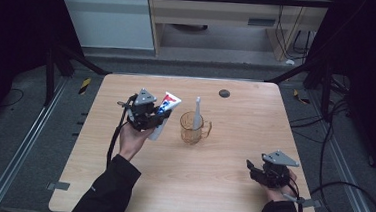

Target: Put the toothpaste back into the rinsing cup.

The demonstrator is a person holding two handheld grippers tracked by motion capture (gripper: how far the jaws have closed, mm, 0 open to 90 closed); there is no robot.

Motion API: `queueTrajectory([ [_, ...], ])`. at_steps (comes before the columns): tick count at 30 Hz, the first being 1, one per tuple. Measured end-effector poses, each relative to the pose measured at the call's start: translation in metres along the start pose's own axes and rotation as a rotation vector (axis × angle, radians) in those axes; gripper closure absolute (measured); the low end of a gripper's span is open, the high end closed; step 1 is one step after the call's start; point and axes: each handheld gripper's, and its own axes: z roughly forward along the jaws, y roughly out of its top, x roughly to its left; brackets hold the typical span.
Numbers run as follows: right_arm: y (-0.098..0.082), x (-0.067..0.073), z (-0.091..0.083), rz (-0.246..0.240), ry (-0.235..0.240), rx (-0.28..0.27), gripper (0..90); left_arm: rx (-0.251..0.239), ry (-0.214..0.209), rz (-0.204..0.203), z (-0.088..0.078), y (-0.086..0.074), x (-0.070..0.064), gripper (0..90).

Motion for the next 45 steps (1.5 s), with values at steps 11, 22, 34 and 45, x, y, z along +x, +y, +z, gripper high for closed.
queueTrajectory([
  [11, -0.001, -0.001, 0.001, 0.008, 0.001, -0.004, 38.5, -0.110, 0.002, -0.021, 0.022, 0.018, -0.002, 68.4],
  [22, -0.002, -0.002, 0.002, 0.005, 0.003, -0.003, 38.5, -0.187, -0.009, -0.029, 0.040, 0.029, -0.008, 68.4],
  [34, -0.001, -0.002, 0.002, 0.005, 0.006, -0.007, 38.7, -0.245, -0.022, -0.050, 0.061, 0.031, -0.016, 68.4],
  [45, -0.002, -0.002, 0.002, 0.012, 0.010, -0.002, 38.7, -0.264, -0.029, -0.063, 0.079, 0.028, -0.022, 68.4],
])
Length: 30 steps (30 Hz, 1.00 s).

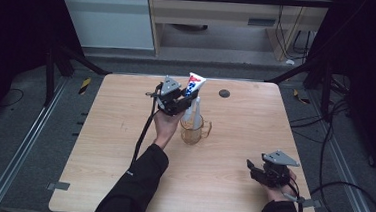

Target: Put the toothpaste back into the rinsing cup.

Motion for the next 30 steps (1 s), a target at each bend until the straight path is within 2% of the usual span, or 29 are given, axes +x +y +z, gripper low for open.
queueTrajectory([
  [14, 0.000, 0.000, 0.001, -0.005, 0.000, 0.003, 38.8, 0.007, 0.003, 0.011, 0.009, -0.015, -0.007, 68.0],
  [19, 0.000, 0.000, 0.001, -0.008, -0.001, 0.005, 38.7, 0.004, 0.001, -0.007, 0.009, -0.022, -0.005, 67.5],
  [30, 0.000, 0.001, 0.002, -0.003, 0.001, 0.018, 37.0, 0.041, 0.004, -0.003, 0.008, -0.031, -0.006, 65.7],
])
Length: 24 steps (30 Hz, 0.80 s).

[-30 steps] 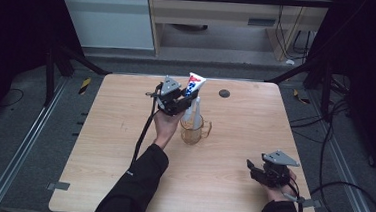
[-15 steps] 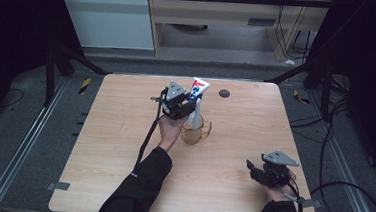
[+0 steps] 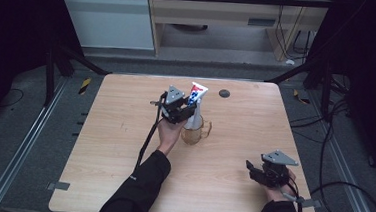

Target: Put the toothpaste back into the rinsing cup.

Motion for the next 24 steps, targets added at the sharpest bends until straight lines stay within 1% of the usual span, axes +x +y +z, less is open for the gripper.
queueTrajectory([
  [3, 0.000, 0.001, 0.001, -0.005, -0.001, 0.005, 36.8, 0.011, 0.002, 0.000, -0.001, -0.003, -0.001, 65.1],
  [6, 0.000, 0.001, 0.001, -0.006, -0.002, 0.002, 36.7, 0.036, -0.001, 0.007, -0.001, -0.005, -0.001, 63.8],
  [9, 0.000, 0.002, 0.001, -0.005, -0.002, 0.006, 36.5, 0.068, -0.005, 0.010, -0.002, -0.007, 0.000, 60.4],
  [10, 0.000, 0.002, 0.001, -0.001, 0.001, 0.008, 36.4, 0.071, -0.005, 0.013, -0.003, -0.008, 0.001, 59.4],
  [12, 0.000, 0.002, 0.001, 0.000, 0.000, 0.011, 36.3, 0.086, -0.010, 0.005, -0.004, -0.009, 0.003, 57.0],
  [14, 0.000, 0.002, 0.001, 0.000, -0.001, 0.012, 36.2, 0.096, -0.005, 0.007, -0.006, -0.009, 0.004, 54.7],
  [16, 0.000, 0.002, 0.001, -0.002, -0.002, 0.012, 36.2, 0.104, -0.002, -0.001, -0.007, -0.009, 0.005, 52.4],
  [21, 0.000, 0.001, 0.001, -0.005, -0.004, 0.009, 36.1, 0.130, 0.026, 0.011, -0.014, -0.009, 0.007, 43.0],
  [22, 0.000, 0.001, 0.001, -0.006, -0.005, 0.009, 36.1, 0.122, 0.014, 0.018, -0.016, -0.009, 0.008, 43.1],
  [23, 0.000, 0.002, 0.001, -0.001, -0.002, 0.011, 36.1, 0.116, 0.002, 0.027, -0.018, -0.009, 0.007, 47.0],
  [24, 0.000, 0.002, 0.001, -0.002, -0.005, 0.011, 36.1, 0.099, -0.004, 0.031, -0.021, -0.007, 0.005, 49.5],
])
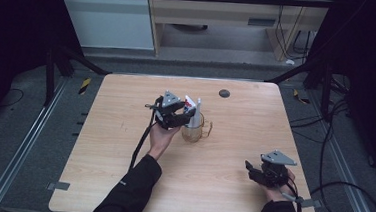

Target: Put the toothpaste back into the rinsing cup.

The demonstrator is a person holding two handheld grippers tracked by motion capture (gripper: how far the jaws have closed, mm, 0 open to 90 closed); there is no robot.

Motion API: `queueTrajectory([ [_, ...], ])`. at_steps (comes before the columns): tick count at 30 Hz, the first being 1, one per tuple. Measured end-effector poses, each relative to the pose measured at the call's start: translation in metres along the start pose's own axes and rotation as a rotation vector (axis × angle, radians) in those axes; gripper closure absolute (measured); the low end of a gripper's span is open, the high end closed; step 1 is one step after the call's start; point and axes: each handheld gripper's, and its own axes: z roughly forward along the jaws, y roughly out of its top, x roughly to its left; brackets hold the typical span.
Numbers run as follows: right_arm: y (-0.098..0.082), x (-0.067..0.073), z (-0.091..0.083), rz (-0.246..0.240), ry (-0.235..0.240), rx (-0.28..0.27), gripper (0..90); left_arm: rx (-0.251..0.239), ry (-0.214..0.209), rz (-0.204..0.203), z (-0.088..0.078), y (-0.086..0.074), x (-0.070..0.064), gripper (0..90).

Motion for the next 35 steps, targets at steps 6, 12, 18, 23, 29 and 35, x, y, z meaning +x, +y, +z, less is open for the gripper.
queueTrajectory([
  [6, 0.000, 0.000, -0.001, -0.003, -0.004, -0.003, 35.9, -0.027, 0.011, 0.027, -0.019, 0.011, -0.005, 47.3],
  [12, 0.000, -0.001, -0.001, -0.002, -0.005, -0.002, 35.7, 0.023, 0.027, 0.019, -0.036, 0.008, 0.005, 44.2],
  [18, 0.000, 0.000, -0.002, 0.000, -0.005, -0.005, 35.3, 0.076, 0.051, 0.046, -0.055, -0.004, 0.007, 41.7],
  [23, 0.000, 0.000, -0.005, 0.004, -0.009, -0.017, 34.7, 0.123, 0.070, 0.077, -0.072, -0.022, 0.008, 38.9],
  [29, 0.000, -0.002, -0.007, 0.014, -0.013, -0.020, 32.8, 0.193, 0.100, 0.085, -0.093, -0.048, 0.011, 35.5],
  [35, 0.000, -0.002, -0.009, 0.025, -0.015, -0.024, 30.8, 0.239, 0.127, 0.073, -0.112, -0.068, 0.017, 32.8],
])
